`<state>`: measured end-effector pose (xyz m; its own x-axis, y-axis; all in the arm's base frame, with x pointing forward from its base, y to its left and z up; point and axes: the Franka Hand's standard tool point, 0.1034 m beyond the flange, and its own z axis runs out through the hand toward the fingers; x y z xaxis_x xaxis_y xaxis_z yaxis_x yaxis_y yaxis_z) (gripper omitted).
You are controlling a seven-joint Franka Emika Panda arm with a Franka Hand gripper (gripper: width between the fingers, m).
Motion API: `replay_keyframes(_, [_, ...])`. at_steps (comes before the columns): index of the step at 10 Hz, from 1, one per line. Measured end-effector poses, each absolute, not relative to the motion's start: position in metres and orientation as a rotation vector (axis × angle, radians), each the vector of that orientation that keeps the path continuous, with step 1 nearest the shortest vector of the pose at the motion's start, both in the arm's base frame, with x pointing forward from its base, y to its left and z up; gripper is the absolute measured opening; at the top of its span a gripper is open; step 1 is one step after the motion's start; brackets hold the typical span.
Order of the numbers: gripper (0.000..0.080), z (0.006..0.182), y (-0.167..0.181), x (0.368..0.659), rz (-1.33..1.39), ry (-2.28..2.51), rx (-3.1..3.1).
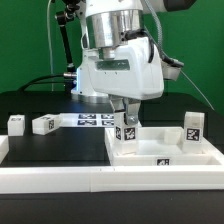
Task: Assemble square table
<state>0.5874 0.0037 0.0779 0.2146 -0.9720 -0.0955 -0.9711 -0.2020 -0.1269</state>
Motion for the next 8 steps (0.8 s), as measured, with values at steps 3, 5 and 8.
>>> replay_keyframes(3, [0.0291,0.0778,0.0041,0.5875,0.008,2.034,-2.18])
replay_keyframes(5, [0.0291,0.0778,0.0026,0.587,0.035,2.202,-1.979])
replay_keyframes(8, [0.0291,0.0776,0.0039,0.5876,0.069,2.434,-1.644])
